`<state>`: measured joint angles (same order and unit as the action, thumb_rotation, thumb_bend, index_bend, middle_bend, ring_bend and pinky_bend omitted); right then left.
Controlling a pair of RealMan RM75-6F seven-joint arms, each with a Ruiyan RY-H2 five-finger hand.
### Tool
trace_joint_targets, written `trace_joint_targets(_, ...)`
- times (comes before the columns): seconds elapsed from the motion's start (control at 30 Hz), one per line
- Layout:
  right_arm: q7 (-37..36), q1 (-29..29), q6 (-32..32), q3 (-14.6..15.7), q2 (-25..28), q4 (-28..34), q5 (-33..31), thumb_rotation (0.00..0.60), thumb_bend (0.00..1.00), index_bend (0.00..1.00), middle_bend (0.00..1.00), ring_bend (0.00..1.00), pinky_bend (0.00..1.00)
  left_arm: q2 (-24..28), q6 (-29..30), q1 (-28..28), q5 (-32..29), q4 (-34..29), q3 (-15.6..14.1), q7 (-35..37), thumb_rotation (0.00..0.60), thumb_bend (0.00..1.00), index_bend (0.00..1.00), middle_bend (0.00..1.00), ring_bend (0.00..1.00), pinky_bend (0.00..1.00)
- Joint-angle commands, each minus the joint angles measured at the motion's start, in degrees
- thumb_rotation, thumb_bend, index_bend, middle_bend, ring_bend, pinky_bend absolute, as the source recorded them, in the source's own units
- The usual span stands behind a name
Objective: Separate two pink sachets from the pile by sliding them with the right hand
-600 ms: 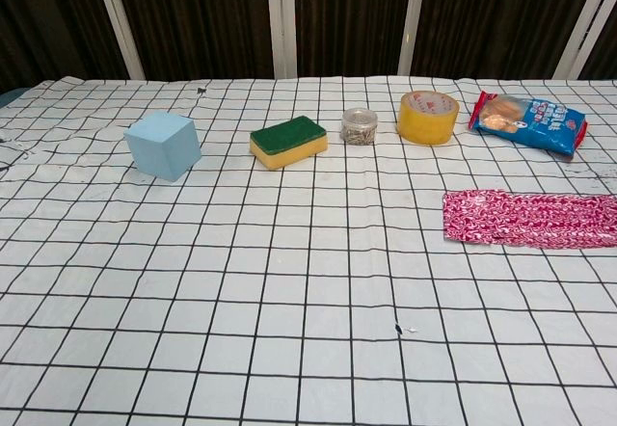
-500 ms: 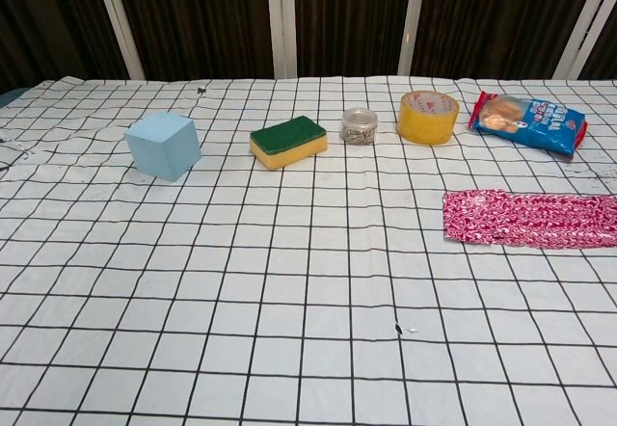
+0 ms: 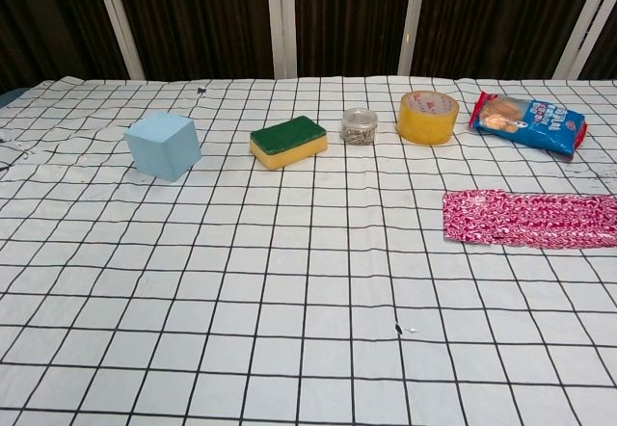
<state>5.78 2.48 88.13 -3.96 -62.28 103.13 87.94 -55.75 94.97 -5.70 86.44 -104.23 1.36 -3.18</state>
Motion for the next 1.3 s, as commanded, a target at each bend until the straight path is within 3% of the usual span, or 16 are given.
trace_joint_targets(0.03, 0.0, 0.1, -0.3, 0.2, 0.1, 0.0, 0.1, 0.6, 0.67, 0.0, 0.06, 0.1, 0.01, 0.0, 0.4, -0.1, 0.4, -0.2, -0.1, -0.3, 0.6, 0.32, 0.16, 0.0, 0.0, 0.1)
trace_joint_targets(0.27, 0.4, 0.1, 0.1, 0.4, -0.4, 0.2, 1.2, 0.6, 0.67, 0.0, 0.11, 0.15, 0.04, -0.2, 1.1, -0.7, 1.8, -0.5, -0.8, -1.3, 0.6, 0.32, 0.16, 0.0, 0.0, 0.1)
trace_joint_targets(0.57, 3.1, 2.4, -1.3, -0.8, -3.1, 0.2, 2.1, 0.6, 0.67, 0.02, 0.41, 0.37, 0.18, -0.2, 0.9, -0.6, 1.0, -0.5, -0.5, -0.8, 0.6, 0.32, 0.16, 0.0, 0.0, 0.1)
trace_joint_targets(0.73, 5.3, 5.3, -5.5, -2.2, -4.4, -0.2, 0.3, 0.6, 0.67, 0.02, 0.46, 0.44, 0.24, -0.2, 0.7, -0.5, 0.8, -0.5, -0.4, -0.9, 0.6, 0.32, 0.16, 0.0, 0.0, 0.1)
trace_joint_targets(1.13, 13.3, 12.4, -16.5, -4.8, -6.9, -0.6, -7.2, 0.6, 0.67, 0.07, 0.7, 0.65, 0.44, -0.4, 0.0, -0.1, 0.0, -0.7, -0.1, -1.8, 0.6, 0.32, 0.16, 0.0, 0.0, 0.1)
trace_joint_targets(1.3, 16.5, 14.9, -19.3, -5.7, -9.3, -1.9, -10.3, 0.6, 0.73, 0.07, 0.77, 0.71, 0.49, -0.4, -0.2, 0.0, -0.4, -0.8, 0.1, -2.0, 0.6, 0.32, 0.16, 0.0, 0.0, 0.1)
